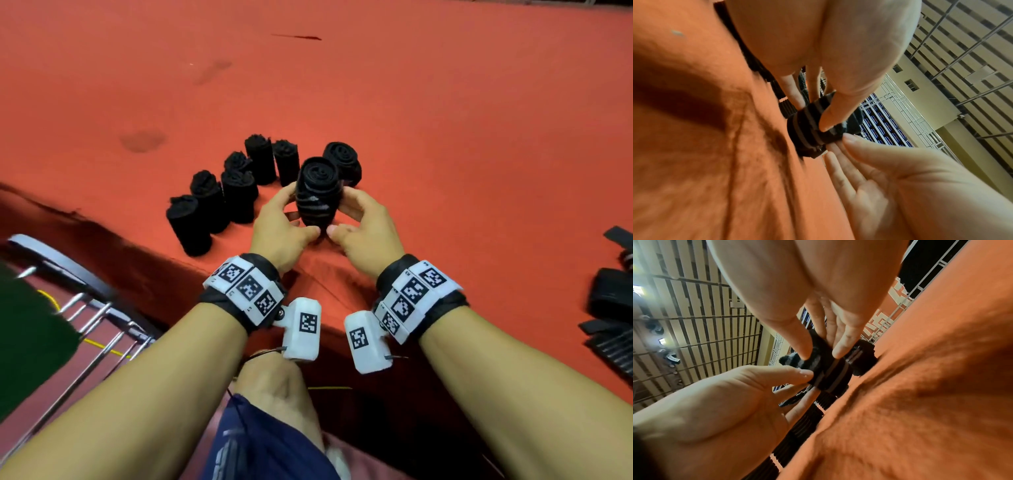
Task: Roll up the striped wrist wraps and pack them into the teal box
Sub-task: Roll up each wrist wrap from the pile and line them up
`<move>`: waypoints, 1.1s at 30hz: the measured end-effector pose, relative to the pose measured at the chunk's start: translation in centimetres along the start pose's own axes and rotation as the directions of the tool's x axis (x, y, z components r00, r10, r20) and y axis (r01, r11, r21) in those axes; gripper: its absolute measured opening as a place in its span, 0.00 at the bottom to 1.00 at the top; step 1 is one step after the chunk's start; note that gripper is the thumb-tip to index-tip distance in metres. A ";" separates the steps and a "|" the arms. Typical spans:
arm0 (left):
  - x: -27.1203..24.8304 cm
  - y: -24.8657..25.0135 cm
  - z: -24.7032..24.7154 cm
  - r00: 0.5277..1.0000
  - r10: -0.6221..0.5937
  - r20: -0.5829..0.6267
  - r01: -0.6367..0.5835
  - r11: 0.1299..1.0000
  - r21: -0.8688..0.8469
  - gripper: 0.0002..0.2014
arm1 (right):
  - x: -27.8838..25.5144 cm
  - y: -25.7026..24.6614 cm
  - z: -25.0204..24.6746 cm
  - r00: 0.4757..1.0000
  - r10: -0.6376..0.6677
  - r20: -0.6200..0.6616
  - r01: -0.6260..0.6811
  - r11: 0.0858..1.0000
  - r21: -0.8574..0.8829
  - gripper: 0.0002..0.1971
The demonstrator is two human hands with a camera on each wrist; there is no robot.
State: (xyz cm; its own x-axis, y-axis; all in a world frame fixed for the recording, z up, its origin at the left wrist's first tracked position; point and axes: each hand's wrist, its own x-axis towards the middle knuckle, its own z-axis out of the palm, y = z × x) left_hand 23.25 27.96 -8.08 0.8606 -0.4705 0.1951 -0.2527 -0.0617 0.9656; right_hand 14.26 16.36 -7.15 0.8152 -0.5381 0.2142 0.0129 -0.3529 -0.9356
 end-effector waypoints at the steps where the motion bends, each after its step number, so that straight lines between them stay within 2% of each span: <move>1: 0.4 0.0 -0.1 1.000 -0.006 0.006 0.006 1.000 0.000 0.37 | 0.6 0.0 0.3 1.000 0.007 0.005 -0.007 1.000 0.002 0.31; 6: 3.1 -0.7 -0.4 1.000 -0.010 0.029 0.008 0.998 0.060 0.36 | 3.3 0.0 1.2 0.999 0.024 0.043 -0.023 0.999 -0.025 0.37; 9: 4.1 -1.6 -0.2 0.996 -0.062 0.068 0.055 0.993 0.107 0.34 | 4.4 1.1 1.7 0.993 0.077 0.090 -0.070 0.994 -0.080 0.42; 13: 4.3 -2.7 0.7 0.978 -0.128 0.167 0.100 0.982 0.162 0.43 | 4.5 2.4 1.5 0.977 0.180 0.116 -0.176 0.983 -0.045 0.44; 16: 4.3 -2.9 1.0 0.976 -0.132 0.175 0.092 0.972 0.218 0.45 | 4.3 2.4 1.0 0.967 0.215 0.136 -0.213 0.977 -0.030 0.43; 19: 4.2 -2.1 0.8 0.974 -0.173 0.148 0.120 0.942 0.315 0.39 | 4.0 1.6 0.6 0.963 0.222 0.153 -0.215 0.975 -0.062 0.39; 21: 3.8 -1.1 0.7 0.980 -0.195 0.032 0.164 0.893 0.418 0.36 | 3.5 0.9 0.0 0.965 0.219 0.147 -0.202 0.972 -0.120 0.36; 23: 3.2 0.2 1.1 0.982 -0.156 -0.104 0.187 0.863 0.470 0.32 | 2.9 0.2 -0.9 0.968 0.217 0.122 -0.195 0.965 -0.175 0.34; 25: 2.3 2.0 2.2 0.984 -0.080 -0.156 0.146 0.867 0.477 0.24 | 2.2 -0.5 -2.2 0.973 0.215 0.084 -0.195 0.961 -0.195 0.31; 27: 1.4 3.9 3.8 0.993 -0.017 -0.121 0.072 0.879 0.471 0.17 | 1.2 -1.2 -4.2 0.981 0.193 0.035 -0.181 0.957 -0.226 0.28; 29: 0.4 5.6 6.0 0.999 0.017 -0.031 -0.001 0.886 0.463 0.11 | -0.1 -1.7 -6.7 0.986 0.167 -0.017 -0.166 0.950 -0.263 0.25; 33: -2.0 8.4 11.9 0.990 0.051 0.133 -0.105 0.890 0.443 0.07 | -3.7 -2.0 -13.1 0.981 0.146 -0.128 -0.182 0.918 -0.353 0.21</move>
State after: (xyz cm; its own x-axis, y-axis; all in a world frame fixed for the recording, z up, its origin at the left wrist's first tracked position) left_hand 14.10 17.89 -2.40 0.7802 -0.5857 0.2196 -0.5115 -0.3955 0.7629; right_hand 3.64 9.07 -2.39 0.7277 -0.6771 0.1096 -0.3414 -0.4962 -0.7983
